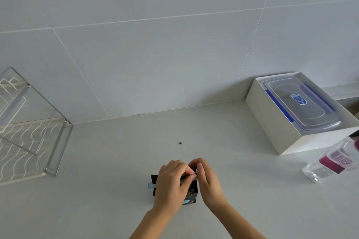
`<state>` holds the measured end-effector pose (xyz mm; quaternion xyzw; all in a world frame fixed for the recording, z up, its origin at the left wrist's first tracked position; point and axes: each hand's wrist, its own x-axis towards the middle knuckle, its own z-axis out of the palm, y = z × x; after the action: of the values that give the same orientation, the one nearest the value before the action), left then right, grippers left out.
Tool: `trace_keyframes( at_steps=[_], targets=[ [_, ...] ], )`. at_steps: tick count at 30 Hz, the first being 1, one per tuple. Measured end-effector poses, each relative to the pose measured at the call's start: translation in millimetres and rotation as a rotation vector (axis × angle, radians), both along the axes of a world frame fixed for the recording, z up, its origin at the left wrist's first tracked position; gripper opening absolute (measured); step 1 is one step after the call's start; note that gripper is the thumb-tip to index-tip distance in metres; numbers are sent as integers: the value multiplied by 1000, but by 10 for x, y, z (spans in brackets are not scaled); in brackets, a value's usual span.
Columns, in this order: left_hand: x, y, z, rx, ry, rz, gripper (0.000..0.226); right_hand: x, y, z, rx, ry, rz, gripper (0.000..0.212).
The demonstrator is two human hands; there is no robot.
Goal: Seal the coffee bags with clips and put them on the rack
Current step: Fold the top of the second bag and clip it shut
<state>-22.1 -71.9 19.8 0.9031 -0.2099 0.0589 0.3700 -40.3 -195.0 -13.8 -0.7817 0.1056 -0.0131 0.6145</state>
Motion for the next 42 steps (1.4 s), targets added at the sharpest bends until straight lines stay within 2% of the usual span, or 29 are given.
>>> trace_keyframes(
  at_steps=[5,7,11,15,18,23,31,32,34,37,40,42],
  targets=[
    [-30,7,-73,-28,20,4,17,-70,1,-194,-147,110,-3,23],
    [0,20,-49,-10,16,2,18,-29,16,-177,-146,116,-7,24],
    [108,87,27,87,8,-46,11,39,50,-85,30,88,4,30],
    [91,134,20,198,-3,-84,15,15,107,-83,197,113,1,32],
    [55,123,15,127,46,-65,11,-17,132,-122,217,59,-3,33],
    [-70,41,-47,7,112,-47,13,-121,106,-276,135,26,-88,34],
    [72,50,46,29,120,8,12,16,3,-176,144,83,-12,33],
    [84,97,59,18,87,18,15,29,20,-150,151,98,-14,32],
    [75,225,20,8,-12,97,36,12,42,-119,178,135,-15,34],
    [-34,435,-99,-17,-36,358,72,-103,65,-145,266,226,66,41],
    [-102,592,-234,-118,120,590,89,-240,83,-150,318,273,141,38],
    [-93,695,-296,-348,391,699,90,-303,100,-156,300,308,153,39]
  ],
)
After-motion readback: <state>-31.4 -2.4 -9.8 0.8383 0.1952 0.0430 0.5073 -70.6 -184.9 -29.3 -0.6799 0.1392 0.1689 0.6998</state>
